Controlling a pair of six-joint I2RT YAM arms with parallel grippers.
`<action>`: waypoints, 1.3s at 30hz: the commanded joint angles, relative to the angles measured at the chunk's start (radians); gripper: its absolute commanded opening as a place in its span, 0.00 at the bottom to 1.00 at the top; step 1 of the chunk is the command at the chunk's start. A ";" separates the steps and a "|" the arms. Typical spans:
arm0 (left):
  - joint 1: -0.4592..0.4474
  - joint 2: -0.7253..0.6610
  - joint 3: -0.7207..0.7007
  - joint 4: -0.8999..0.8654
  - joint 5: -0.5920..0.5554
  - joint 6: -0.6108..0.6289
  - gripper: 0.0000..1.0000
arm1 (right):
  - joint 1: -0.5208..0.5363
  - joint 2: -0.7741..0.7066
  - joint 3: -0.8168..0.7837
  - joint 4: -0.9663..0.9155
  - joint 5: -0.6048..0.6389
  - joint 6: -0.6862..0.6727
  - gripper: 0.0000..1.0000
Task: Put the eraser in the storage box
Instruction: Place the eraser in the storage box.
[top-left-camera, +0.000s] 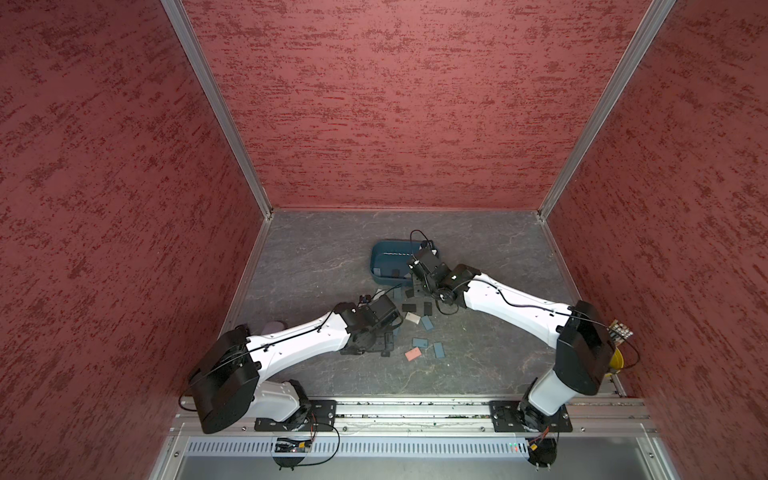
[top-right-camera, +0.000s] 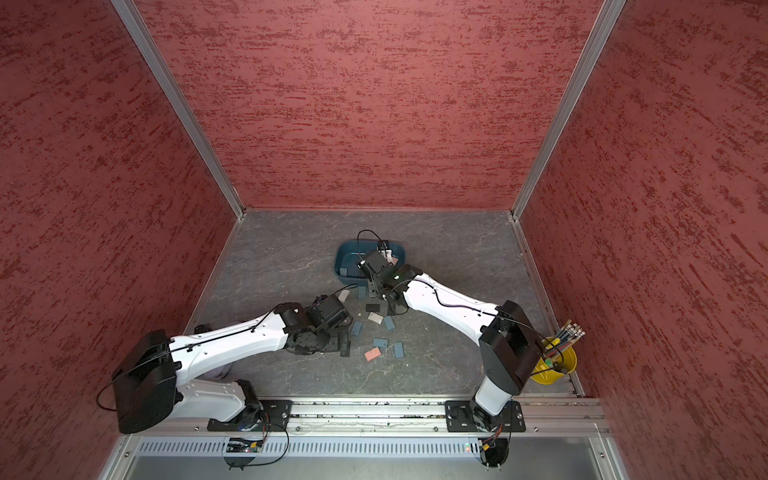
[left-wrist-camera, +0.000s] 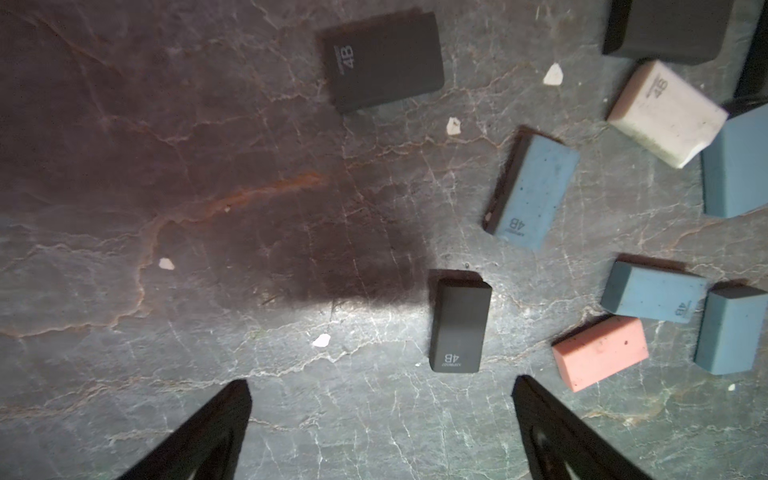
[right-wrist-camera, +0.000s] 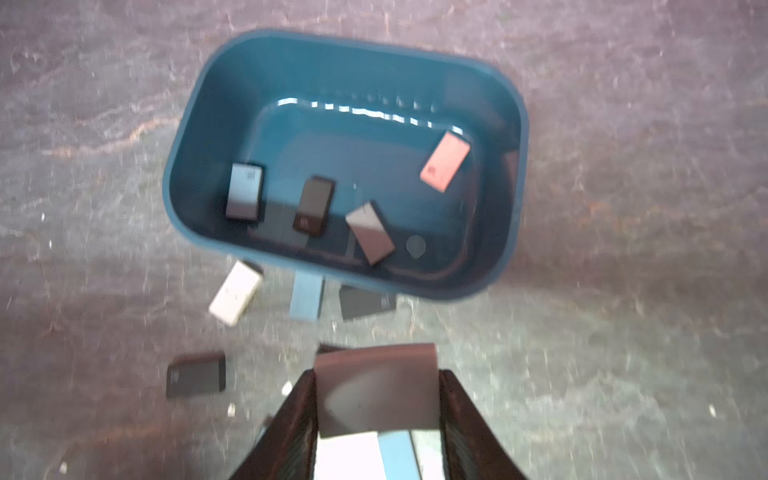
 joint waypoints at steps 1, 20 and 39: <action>-0.018 0.029 -0.009 0.039 0.006 -0.027 1.00 | -0.039 0.047 0.055 0.043 -0.047 -0.048 0.43; -0.054 0.128 0.012 0.100 0.023 -0.043 1.00 | -0.102 0.152 0.116 0.075 -0.112 -0.073 0.59; -0.064 0.194 0.041 0.120 0.030 -0.037 0.92 | -0.103 -0.126 -0.059 0.131 -0.092 -0.033 0.99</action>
